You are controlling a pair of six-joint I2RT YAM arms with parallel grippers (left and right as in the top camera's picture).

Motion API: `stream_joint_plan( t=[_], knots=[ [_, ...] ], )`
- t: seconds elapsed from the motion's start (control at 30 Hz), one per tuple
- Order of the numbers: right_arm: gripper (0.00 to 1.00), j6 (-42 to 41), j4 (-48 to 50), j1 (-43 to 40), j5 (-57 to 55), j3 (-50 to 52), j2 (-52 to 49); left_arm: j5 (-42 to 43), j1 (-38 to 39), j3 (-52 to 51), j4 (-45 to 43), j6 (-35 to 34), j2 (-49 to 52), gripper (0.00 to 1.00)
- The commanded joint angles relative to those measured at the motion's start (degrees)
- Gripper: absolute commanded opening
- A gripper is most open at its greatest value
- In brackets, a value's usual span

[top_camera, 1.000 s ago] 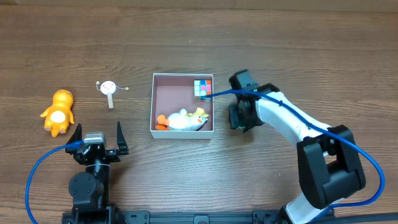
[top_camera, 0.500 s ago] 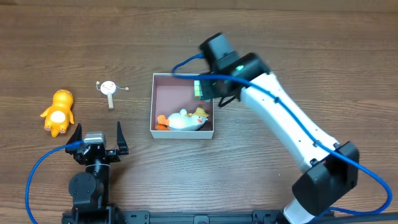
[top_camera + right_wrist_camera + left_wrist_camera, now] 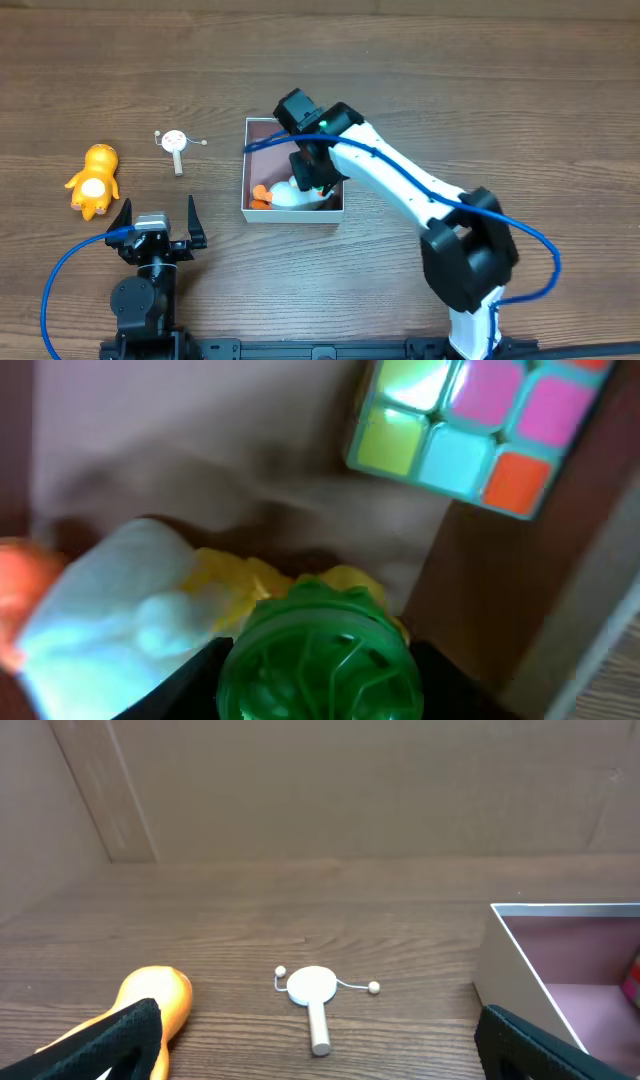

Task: Pack container
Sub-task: 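Lift the green ball and drop it into the box with the right gripper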

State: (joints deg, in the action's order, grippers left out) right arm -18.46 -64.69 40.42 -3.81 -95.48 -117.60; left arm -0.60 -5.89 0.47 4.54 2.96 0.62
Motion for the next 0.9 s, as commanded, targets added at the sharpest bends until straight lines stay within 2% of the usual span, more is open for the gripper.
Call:
stream_joint_plan(
  t=[0.0,0.1,0.27,0.4,0.6,0.63,0.7,0.77,0.87],
  knots=[
    [0.51,-0.6,0.1,-0.3,-1.1,-1.2,0.1,0.8,-0.1,-0.2,-0.1,-0.4,-0.3,1.00],
    [0.58,-0.1,0.1,-0.3,-1.4,-1.2,0.1,0.8,-0.1,-0.2,-0.1,-0.4,-0.3,1.00],
    [0.77,0.9,0.2,-0.3,-2.6,-1.7,0.2,0.8,-0.1,-0.2,-0.1,-0.4,-0.3,1.00],
    [0.77,0.9,-1.3,-0.3,-2.8,-4.7,0.2,0.8,-0.1,-0.2,-0.1,-0.4,-0.3,1.00],
    [0.78,0.6,-10.3,-0.3,-2.8,-21.7,0.2,0.8,-0.1,-0.2,-0.1,-0.4,-0.3,1.00],
    [0.83,0.2,-11.4,-0.3,-2.8,-23.7,0.2,0.8,-0.1,-0.2,-0.1,-0.4,-0.3,1.00],
    [1.00,-5.8,-13.4,-0.7,-8.5,-27.1,0.2,0.8,-0.1,-0.2,-0.1,-0.4,-0.3,1.00],
    [1.00,-12.4,-15.4,-2.0,-18.6,-28.0,0.2,0.8,-0.1,-0.2,-0.1,-0.4,-0.3,1.00],
    [1.00,-16.2,-17.8,-6.8,-19.3,-28.0,0.2,0.8,-0.1,-0.2,-0.1,-0.4,-0.3,1.00]
  ],
)
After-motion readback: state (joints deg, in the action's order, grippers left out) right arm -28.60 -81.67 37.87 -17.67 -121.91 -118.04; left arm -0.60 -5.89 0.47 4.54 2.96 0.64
